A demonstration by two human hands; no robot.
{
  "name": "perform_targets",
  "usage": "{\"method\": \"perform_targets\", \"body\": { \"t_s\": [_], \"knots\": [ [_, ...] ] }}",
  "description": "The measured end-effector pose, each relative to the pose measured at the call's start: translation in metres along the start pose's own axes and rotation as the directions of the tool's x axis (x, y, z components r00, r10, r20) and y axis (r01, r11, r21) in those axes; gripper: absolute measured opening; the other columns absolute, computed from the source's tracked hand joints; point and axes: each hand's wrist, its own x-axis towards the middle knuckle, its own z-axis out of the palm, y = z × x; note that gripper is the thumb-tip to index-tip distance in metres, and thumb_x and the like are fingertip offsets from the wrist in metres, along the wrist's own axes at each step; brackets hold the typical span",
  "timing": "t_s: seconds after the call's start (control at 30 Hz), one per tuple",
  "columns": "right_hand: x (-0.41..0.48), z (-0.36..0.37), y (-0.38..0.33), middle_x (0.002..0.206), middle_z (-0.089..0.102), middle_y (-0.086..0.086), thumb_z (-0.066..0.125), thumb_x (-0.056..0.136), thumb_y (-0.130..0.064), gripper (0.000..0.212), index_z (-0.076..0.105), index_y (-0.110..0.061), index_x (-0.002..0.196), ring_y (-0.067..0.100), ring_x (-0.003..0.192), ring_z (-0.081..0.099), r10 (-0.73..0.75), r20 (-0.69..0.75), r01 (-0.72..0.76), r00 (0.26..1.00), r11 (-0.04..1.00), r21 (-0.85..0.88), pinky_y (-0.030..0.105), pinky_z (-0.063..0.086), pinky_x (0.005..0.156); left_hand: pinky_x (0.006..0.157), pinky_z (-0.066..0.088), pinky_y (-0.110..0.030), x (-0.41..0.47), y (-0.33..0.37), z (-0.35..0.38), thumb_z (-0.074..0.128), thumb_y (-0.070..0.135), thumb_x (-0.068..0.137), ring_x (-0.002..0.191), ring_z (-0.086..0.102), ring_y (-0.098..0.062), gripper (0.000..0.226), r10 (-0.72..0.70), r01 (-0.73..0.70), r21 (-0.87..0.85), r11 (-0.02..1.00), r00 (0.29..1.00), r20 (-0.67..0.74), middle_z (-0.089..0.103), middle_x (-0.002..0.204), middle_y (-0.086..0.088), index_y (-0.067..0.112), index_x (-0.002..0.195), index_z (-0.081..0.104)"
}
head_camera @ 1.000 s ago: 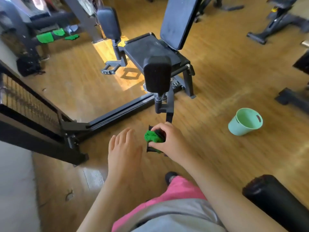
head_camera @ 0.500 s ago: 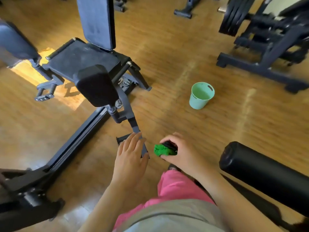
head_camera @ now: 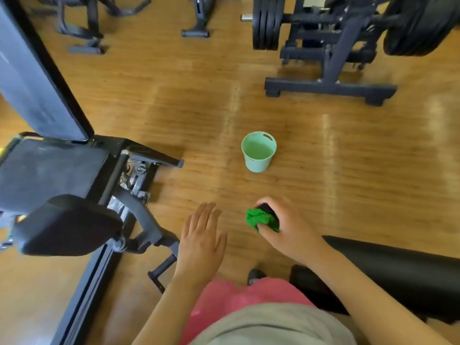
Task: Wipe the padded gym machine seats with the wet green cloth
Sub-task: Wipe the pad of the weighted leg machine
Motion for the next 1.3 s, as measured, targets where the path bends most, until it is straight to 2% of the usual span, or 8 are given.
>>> {"method": "perform_targets", "body": {
  "t_s": [0.1,0.2,0.4,0.63,0.9,1.0,1.13,1.3],
  "knots": [
    [0.016,-0.007,0.005,0.098,0.047,-0.022,0.068,0.086,-0.022,0.027,0.058,-0.019,0.111,0.001,0.099,0.041,-0.001,-0.072,-0.002,0.997,0.999,-0.04,0.005,0.033,0.084,0.106,0.041,-0.049,0.023,-0.012,0.002,0.04,0.035,0.092,0.135,0.035,-0.022,0.046,0.039,-0.039,-0.025,0.999,0.999,0.006,0.049,0.141,-0.007,0.01,0.127,0.055],
    [0.034,-0.003,0.012,0.104,0.053,-0.013,0.067,0.088,-0.026,0.026,0.058,-0.019,0.112,0.002,0.1,0.043,0.021,-0.094,-0.027,0.995,0.998,-0.062,0.009,0.035,0.084,0.106,0.04,-0.047,0.049,-0.022,0.011,0.041,0.036,0.09,0.134,0.037,-0.023,0.046,0.06,-0.059,-0.049,0.997,0.998,0.023,0.051,0.14,-0.007,0.01,0.125,0.055],
    [0.076,-0.008,0.018,0.103,0.048,-0.019,0.065,0.088,-0.032,0.027,0.056,-0.026,0.113,0.002,0.093,0.051,0.194,-0.196,-0.201,0.961,0.979,-0.018,0.027,0.047,0.08,0.11,0.032,-0.038,0.135,-0.032,0.027,0.043,0.034,0.09,0.133,0.035,-0.018,0.044,0.183,-0.176,-0.132,0.975,0.982,0.042,0.052,0.138,-0.005,0.012,0.126,0.054],
    [0.19,-0.023,0.019,0.095,0.048,-0.023,0.07,0.085,-0.015,0.026,0.055,-0.029,0.102,-0.004,0.088,0.049,0.276,-0.399,-0.284,0.875,0.958,0.039,0.009,0.036,0.073,0.104,0.028,-0.035,0.302,-0.07,0.0,0.043,0.033,0.086,0.126,0.039,-0.022,0.048,0.431,-0.421,-0.134,0.897,0.9,0.061,0.054,0.136,-0.009,0.009,0.126,0.055],
    [0.277,-0.007,0.008,0.103,0.053,-0.008,0.061,0.08,-0.022,0.03,0.059,-0.02,0.11,0.01,0.097,0.049,0.324,-0.376,-0.308,0.868,0.946,0.105,0.02,0.039,0.083,0.103,0.029,-0.034,0.38,-0.143,-0.017,0.044,0.03,0.089,0.128,0.04,-0.02,0.044,0.487,-0.468,-0.143,0.872,0.857,0.168,0.055,0.135,-0.006,0.011,0.127,0.054],
    [0.278,-0.014,0.019,0.097,0.05,-0.011,0.066,0.081,-0.012,0.027,0.058,-0.023,0.104,0.007,0.092,0.046,0.361,-0.406,-0.351,0.839,0.931,0.103,0.012,0.033,0.079,0.104,0.029,-0.035,0.39,-0.139,-0.007,0.044,0.03,0.089,0.127,0.042,-0.02,0.041,0.544,-0.51,-0.195,0.837,0.815,0.202,0.056,0.134,-0.005,0.013,0.125,0.056],
    [0.277,-0.034,0.043,0.096,0.049,-0.015,0.072,0.08,-0.011,0.03,0.06,-0.022,0.105,0.006,0.092,0.047,0.418,-0.494,-0.418,0.762,0.901,0.118,0.025,0.038,0.08,0.105,0.03,-0.035,0.406,-0.113,0.004,0.047,0.027,0.087,0.125,0.043,-0.02,0.04,0.633,-0.581,-0.257,0.773,0.739,0.231,0.055,0.134,-0.003,0.016,0.125,0.054],
    [0.286,-0.078,0.083,0.097,0.053,-0.012,0.071,0.08,-0.015,0.028,0.06,-0.024,0.105,0.01,0.094,0.05,0.431,-0.511,-0.418,0.744,0.897,0.148,0.032,0.044,0.082,0.105,0.028,-0.031,0.447,-0.069,0.021,0.047,0.028,0.087,0.125,0.044,-0.018,0.042,0.636,-0.584,-0.258,0.77,0.732,0.244,0.055,0.135,-0.001,0.016,0.127,0.055]
  ]
}}
